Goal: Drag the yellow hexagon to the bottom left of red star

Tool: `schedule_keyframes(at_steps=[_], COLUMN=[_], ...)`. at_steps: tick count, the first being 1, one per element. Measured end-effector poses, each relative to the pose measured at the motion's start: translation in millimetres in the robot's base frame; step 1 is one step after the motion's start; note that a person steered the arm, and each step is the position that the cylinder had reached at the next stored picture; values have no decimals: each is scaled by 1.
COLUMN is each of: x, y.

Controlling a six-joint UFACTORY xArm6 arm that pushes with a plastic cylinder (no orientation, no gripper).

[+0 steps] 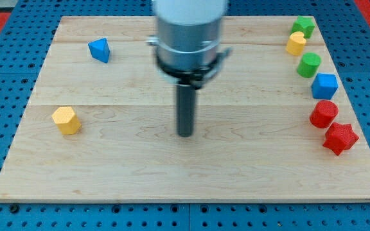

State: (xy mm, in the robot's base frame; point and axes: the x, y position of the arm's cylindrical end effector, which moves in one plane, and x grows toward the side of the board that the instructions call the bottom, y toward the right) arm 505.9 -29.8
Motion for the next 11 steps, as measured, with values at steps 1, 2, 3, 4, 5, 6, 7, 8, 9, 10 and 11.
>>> schedule_keyframes(at_steps=[1, 2, 3, 4, 5, 6, 7, 8, 9, 10, 11], x=[43, 45, 16, -29, -30, -29, -3, 4, -13, -24, -20], y=[-54, -158, -263, -253, -138, -19, 74, 52, 33, -14, -43])
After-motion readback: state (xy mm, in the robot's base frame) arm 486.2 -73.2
